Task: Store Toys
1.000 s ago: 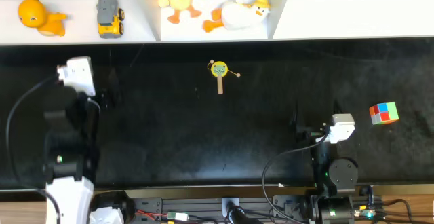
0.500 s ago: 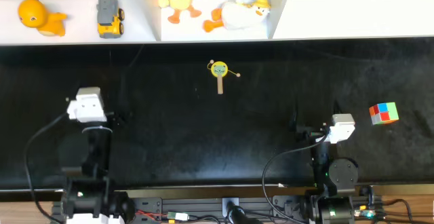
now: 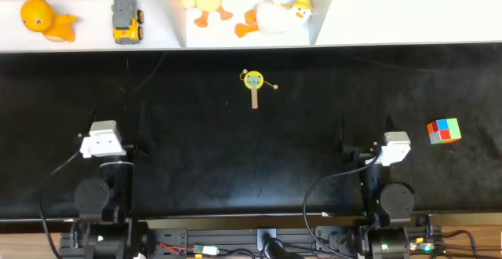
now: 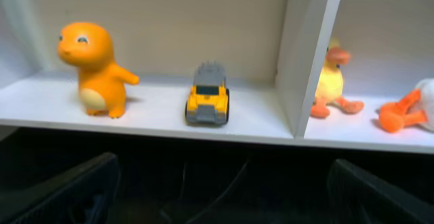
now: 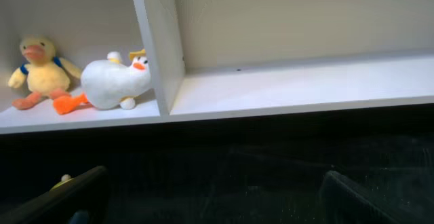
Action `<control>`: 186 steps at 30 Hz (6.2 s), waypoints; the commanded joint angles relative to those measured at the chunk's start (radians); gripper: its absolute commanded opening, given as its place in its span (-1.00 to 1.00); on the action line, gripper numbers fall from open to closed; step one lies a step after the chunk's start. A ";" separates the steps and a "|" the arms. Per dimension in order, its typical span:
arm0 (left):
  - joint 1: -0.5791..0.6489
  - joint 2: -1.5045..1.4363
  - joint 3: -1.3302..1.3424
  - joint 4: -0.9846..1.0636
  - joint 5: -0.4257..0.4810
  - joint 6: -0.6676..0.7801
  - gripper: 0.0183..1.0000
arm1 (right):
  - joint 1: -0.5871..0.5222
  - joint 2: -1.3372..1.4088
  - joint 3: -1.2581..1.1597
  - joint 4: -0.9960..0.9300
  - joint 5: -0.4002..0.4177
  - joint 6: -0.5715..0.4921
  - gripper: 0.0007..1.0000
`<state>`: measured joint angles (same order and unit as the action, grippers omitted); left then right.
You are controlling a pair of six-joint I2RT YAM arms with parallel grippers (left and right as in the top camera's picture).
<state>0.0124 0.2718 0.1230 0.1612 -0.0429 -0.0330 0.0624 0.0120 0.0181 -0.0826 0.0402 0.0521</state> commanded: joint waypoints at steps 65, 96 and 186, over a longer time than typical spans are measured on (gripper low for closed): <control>-0.006 -0.270 -0.115 -0.238 -0.067 0.037 1.00 | 0.005 -0.008 -0.013 0.004 -0.006 0.000 0.99; -0.006 -0.270 -0.115 -0.238 -0.067 0.037 1.00 | 0.265 0.350 0.349 -0.204 0.366 0.014 0.99; -0.006 -0.270 -0.115 -0.238 -0.067 0.036 1.00 | 0.697 1.805 1.269 -0.713 0.261 0.712 1.00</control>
<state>0.0124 0.0128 0.0090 -0.0734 -0.1093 -0.0185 0.7654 1.8027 1.2579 -0.8024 0.2951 0.7807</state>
